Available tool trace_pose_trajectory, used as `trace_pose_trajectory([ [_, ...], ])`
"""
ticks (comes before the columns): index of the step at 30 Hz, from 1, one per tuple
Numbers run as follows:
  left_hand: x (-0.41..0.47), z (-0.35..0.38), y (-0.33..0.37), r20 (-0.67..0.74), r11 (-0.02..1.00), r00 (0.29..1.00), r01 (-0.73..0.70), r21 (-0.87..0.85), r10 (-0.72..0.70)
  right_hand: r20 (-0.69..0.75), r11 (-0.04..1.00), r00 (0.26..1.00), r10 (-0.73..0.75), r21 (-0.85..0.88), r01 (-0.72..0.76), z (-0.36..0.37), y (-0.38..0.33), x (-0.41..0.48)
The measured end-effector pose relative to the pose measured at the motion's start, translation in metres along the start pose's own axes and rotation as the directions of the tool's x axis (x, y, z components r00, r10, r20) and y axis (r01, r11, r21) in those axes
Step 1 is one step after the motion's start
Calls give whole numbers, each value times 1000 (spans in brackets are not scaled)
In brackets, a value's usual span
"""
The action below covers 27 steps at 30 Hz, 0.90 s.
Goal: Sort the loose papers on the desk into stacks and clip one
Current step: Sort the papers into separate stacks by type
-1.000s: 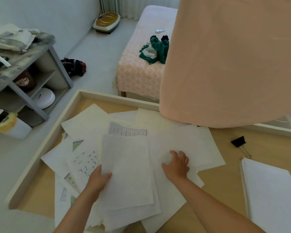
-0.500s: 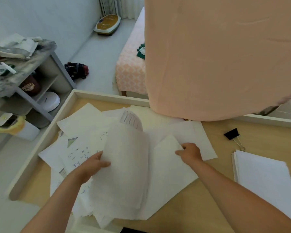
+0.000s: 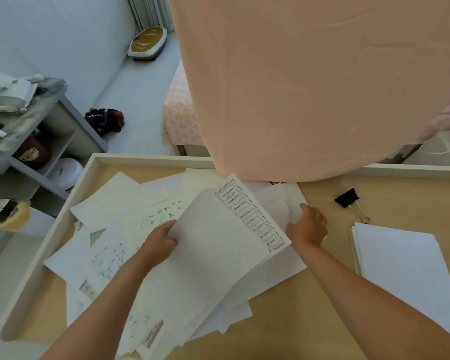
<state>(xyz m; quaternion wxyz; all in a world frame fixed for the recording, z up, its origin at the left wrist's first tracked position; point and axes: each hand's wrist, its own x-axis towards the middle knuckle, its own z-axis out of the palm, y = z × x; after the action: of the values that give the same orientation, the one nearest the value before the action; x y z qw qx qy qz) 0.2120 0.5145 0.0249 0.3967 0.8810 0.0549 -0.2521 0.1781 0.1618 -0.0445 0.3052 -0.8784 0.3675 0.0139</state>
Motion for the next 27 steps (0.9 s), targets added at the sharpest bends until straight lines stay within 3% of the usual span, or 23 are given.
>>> trace_pose_trajectory([
  [2, 14, 4, 16, 26, 1000, 999, -24, 0, 24, -21, 993, 1000, -17, 114, 19, 3, 3, -17],
  [4, 30, 16, 30, 53, 998, 997, -61, 34, 60, -21, 959, 998, 63, 279, -54, 9, 3, -35],
  [6, 48, 36, 41, 99, 979, 988, -132, 154, 117, -18, 897, 968, 250, 381, -224, 13, 7, -46],
  [8, 67, 60, 48, 165, 933, 977, -184, 311, 137, 16, 788, 868, 497, 411, -458, 18, 17, -53],
  [10, 86, 78, 53, 191, 844, 970, -227, 487, 151, 45, 621, 708, 705, 445, -646, 23, 20, -64],
  [12, 102, 89, 56, 212, 750, 965, -255, 610, 156, 149, 446, 591, 793, 518, -730, 25, 18, -75],
  [14, 115, 94, 59, 259, 739, 957, -266, 619, 128, 228, 364, 557, 798, 553, -749, 26, 16, -75],
  [16, 124, 98, 61, 255, 727, 959, -261, 635, 121, 263, 323, 575, 775, 617, -718, 29, 17, -69],
  [19, 132, 101, 66, 238, 691, 966, -238, 682, 98, 306, 306, 684, 662, 722, -620, 35, 18, -64],
  [24, 128, 105, 65, 438, 833, 899, -245, 496, 5, 154, 457, 759, 633, 716, -527, 23, 20, -59],
  [27, 113, 112, 63, 417, 880, 908, -227, 417, 37, 159, 525, 790, 592, 667, -528, 17, 24, -59],
])
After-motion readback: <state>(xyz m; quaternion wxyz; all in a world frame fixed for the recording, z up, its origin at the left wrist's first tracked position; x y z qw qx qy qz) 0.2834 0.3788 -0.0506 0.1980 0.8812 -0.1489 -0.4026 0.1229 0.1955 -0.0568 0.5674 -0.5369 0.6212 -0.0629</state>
